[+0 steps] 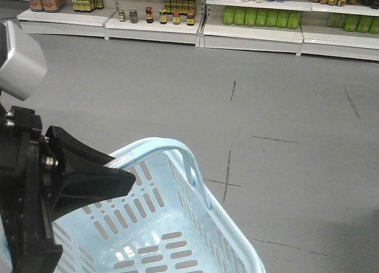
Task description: Pick three apples into basket with both arms
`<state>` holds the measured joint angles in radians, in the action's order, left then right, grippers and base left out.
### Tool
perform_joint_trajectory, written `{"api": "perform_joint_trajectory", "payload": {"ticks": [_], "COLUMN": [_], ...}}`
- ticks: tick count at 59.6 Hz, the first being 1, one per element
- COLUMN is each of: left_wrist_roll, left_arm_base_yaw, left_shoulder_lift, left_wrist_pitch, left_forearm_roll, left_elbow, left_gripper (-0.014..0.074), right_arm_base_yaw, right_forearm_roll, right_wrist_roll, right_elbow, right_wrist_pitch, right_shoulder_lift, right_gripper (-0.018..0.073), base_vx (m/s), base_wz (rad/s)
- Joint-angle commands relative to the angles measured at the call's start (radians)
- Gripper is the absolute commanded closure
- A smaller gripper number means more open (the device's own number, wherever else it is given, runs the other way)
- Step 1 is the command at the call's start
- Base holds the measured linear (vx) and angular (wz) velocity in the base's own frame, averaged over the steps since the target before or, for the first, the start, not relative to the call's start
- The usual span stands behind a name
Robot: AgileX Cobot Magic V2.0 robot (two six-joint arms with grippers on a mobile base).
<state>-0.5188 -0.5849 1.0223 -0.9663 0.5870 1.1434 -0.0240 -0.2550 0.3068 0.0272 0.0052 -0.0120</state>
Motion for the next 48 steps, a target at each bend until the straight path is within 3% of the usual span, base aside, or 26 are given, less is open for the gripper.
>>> {"api": "perform_joint_trajectory", "payload": {"ticks": [1,48], "left_wrist_roll": [0.012,0.012], "left_arm_base_yaw": [-0.007,-0.007], "left_shoulder_lift": [-0.018,-0.018], "left_wrist_pitch": [0.072,0.072], "left_forearm_roll": [0.054,0.054], "left_elbow": [0.027,0.027], "left_gripper": [0.0603,0.0603], "right_arm_base_yaw": [0.004,0.004], "right_forearm_roll": [-0.002,-0.002], "right_wrist_roll": [-0.005,-0.005], "right_elbow": [0.014,0.014], "right_wrist_pitch": [-0.070,-0.070], "right_shoulder_lift": [-0.011,-0.011], "right_gripper": [0.0564,0.0564], "base_vx": [0.17,0.18], "base_wz": [-0.08,-0.07]}}
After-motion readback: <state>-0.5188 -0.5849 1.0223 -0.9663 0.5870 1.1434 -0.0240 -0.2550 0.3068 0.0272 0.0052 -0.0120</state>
